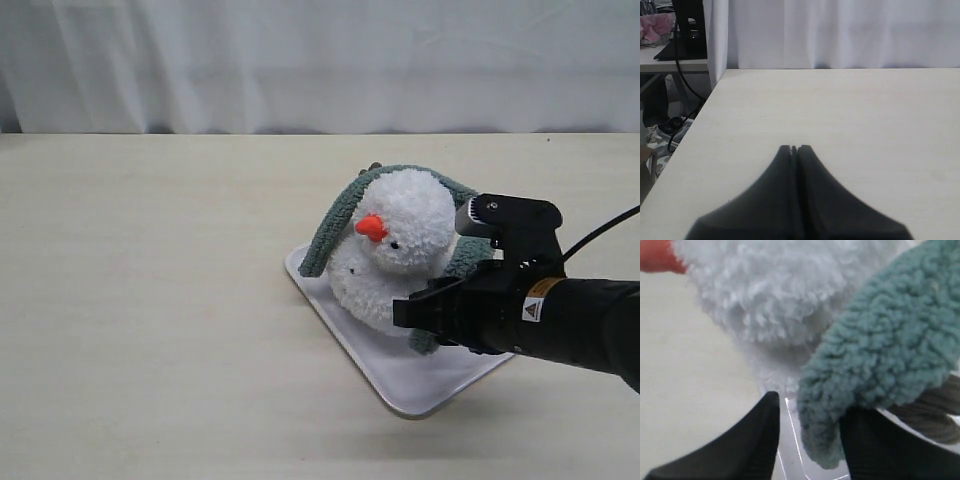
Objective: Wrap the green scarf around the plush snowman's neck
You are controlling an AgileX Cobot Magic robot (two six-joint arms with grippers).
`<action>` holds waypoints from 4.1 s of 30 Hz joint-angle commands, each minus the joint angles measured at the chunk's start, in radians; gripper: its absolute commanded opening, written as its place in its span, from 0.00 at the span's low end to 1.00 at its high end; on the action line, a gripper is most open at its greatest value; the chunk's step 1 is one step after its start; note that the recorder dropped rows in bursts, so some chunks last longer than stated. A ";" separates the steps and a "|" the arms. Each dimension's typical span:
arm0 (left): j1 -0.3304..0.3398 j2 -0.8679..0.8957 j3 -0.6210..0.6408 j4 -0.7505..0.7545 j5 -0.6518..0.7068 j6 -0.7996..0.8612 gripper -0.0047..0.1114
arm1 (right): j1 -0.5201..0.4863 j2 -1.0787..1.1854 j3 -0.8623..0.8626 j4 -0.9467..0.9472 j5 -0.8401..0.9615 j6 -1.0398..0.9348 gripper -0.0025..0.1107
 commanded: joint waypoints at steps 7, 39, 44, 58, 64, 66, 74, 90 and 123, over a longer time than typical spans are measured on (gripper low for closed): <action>0.002 -0.003 0.004 0.000 -0.016 -0.008 0.04 | -0.004 -0.042 -0.118 0.001 0.451 -0.024 0.42; 0.002 -0.003 0.004 0.000 -0.016 -0.008 0.04 | -0.102 -0.073 -0.494 -0.472 0.739 0.167 0.06; 0.002 -0.003 0.004 0.000 -0.016 -0.008 0.04 | -0.102 0.035 -0.496 -0.467 0.680 0.172 0.06; 0.002 -0.003 0.004 0.000 -0.016 -0.008 0.04 | -0.102 0.122 -0.496 -0.414 0.552 0.187 0.06; 0.002 -0.003 0.004 0.000 -0.016 -0.008 0.04 | -0.102 0.073 -0.531 -0.437 0.546 0.187 0.06; 0.002 -0.003 0.004 0.000 -0.016 -0.008 0.04 | -0.102 0.069 -0.540 -0.480 0.520 0.206 0.06; 0.002 -0.003 0.004 0.000 -0.016 -0.008 0.04 | -0.102 0.145 -0.542 -0.639 0.481 0.344 0.06; 0.002 -0.003 0.004 0.000 -0.016 -0.008 0.04 | -0.102 0.228 -0.542 -0.728 0.457 0.407 0.06; 0.002 -0.003 0.004 0.000 -0.016 -0.008 0.04 | -0.096 -0.140 -0.050 -0.079 0.328 0.029 0.51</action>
